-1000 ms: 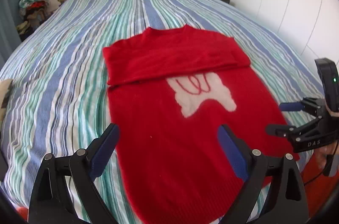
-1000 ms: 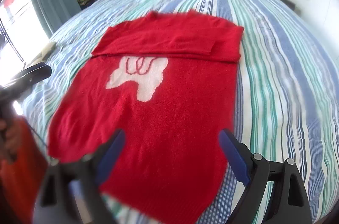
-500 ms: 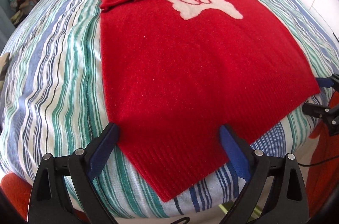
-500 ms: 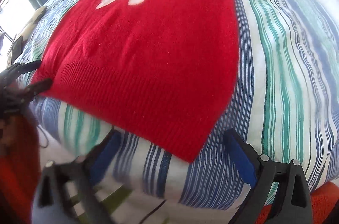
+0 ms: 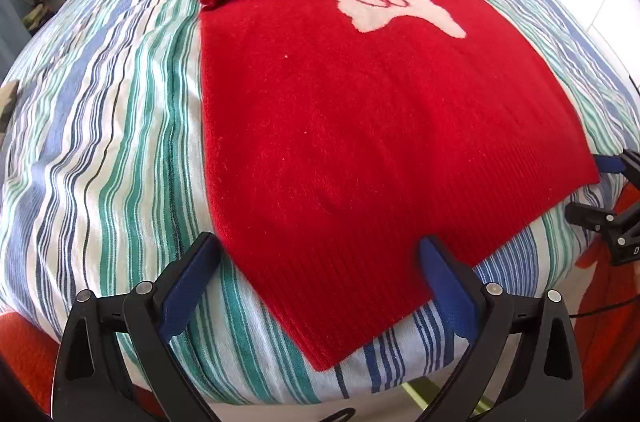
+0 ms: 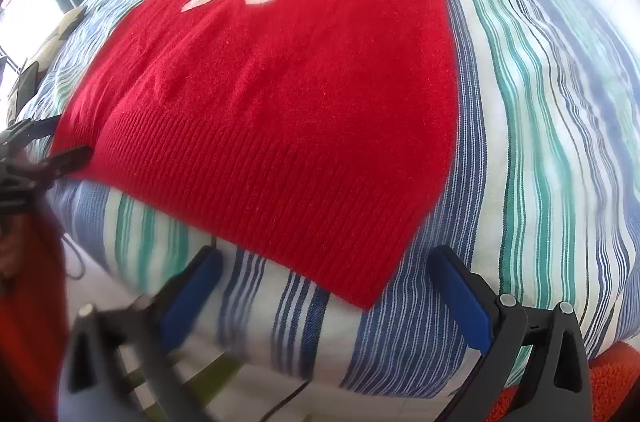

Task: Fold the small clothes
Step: 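Move both grippers to the sweater's hem, then grasp the hem with both grippers and fold it up toward the collar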

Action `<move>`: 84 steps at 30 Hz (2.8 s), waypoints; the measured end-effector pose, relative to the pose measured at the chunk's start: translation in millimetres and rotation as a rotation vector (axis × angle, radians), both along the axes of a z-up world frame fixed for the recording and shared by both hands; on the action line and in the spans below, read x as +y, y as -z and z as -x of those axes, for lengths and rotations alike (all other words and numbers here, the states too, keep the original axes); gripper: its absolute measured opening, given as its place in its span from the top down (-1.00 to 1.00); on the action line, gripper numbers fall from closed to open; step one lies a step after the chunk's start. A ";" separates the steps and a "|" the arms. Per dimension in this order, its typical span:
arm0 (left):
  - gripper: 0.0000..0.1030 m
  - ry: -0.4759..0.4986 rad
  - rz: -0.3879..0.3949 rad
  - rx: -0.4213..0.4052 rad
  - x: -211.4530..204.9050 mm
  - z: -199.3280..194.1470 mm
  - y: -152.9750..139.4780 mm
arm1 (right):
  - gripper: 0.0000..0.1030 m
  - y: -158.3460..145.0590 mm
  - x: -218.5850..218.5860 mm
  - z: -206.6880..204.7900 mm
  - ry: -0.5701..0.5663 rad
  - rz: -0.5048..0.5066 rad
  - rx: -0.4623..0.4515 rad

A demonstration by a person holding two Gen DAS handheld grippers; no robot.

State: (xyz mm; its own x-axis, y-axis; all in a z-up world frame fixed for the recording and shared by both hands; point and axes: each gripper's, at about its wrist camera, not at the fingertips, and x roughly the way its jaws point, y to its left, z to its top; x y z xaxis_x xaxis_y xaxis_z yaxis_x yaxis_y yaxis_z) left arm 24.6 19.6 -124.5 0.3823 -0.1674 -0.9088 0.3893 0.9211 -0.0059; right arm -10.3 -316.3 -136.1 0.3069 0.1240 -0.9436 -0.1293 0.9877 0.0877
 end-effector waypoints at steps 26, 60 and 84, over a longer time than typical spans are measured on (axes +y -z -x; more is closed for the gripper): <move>-0.90 -0.134 -0.005 0.044 41.7 23.0 -39.7 | -0.97 -49.1 -44.1 40.0 0.126 -0.073 -0.017; 0.74 -0.098 0.383 0.277 45.8 -1.6 -6.1 | -0.40 -6.2 -97.0 8.1 0.296 -0.640 0.068; 0.96 -0.256 0.584 0.004 53.1 -179.1 -88.6 | 0.90 -88.3 -81.4 -140.1 0.224 -0.499 -0.339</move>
State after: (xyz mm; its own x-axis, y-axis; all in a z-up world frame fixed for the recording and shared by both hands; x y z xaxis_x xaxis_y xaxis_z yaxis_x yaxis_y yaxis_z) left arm 203.7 72.7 -35.8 0.4725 -0.5394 -0.6970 0.1560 0.8295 -0.5362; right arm 129.9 -397.7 -47.8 0.6470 0.4218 -0.6353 -0.0262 0.8449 0.5343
